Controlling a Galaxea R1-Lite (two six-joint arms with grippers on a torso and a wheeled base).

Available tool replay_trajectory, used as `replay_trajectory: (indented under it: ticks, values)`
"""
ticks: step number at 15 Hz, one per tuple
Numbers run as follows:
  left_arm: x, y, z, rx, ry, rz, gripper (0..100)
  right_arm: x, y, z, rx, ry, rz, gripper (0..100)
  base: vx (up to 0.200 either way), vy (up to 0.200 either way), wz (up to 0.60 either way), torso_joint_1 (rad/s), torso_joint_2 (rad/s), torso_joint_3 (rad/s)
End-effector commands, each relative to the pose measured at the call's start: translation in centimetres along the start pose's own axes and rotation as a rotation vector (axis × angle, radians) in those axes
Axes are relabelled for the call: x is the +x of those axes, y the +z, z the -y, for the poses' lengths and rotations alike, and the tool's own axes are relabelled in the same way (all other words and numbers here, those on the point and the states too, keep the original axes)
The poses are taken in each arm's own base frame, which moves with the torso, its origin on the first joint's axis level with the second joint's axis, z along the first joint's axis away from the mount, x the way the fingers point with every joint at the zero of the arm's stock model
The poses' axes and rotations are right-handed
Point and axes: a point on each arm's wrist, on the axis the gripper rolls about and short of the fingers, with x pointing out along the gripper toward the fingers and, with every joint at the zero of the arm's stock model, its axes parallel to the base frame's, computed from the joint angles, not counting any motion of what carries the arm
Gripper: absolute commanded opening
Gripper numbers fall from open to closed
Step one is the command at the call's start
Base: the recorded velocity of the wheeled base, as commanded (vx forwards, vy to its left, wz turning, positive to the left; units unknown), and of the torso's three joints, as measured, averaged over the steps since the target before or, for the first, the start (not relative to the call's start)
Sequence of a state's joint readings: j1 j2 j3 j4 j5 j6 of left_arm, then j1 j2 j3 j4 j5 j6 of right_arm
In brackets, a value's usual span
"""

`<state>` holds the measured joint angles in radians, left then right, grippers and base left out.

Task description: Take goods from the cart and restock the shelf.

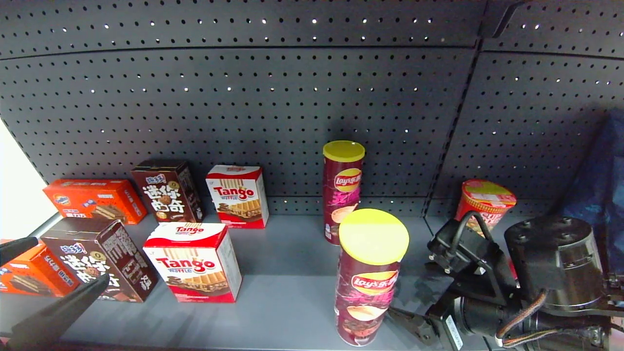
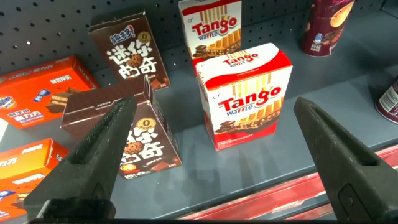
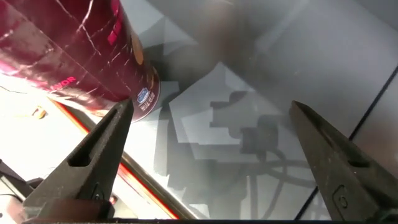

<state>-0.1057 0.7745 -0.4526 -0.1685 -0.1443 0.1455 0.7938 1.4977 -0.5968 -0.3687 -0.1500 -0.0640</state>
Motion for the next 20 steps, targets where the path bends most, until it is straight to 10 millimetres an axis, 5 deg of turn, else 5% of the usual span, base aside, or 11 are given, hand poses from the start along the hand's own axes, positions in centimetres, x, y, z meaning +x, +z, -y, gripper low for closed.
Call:
replay_trajectory:
  ticks: [1,20]
  values:
    - [0.0,0.0,0.0,0.0,0.0,0.0,100,0.04,0.03,-0.21,-0.005,0.008,0.001,100,0.0,0.0,0.0,0.0,0.0,0.0]
    - [-0.16,0.02,0.02,0.001,0.001,0.006,100,0.81,-0.08,-0.84,-0.014,0.033,0.006,100,0.0,0.0,0.0,0.0,0.0,0.0]
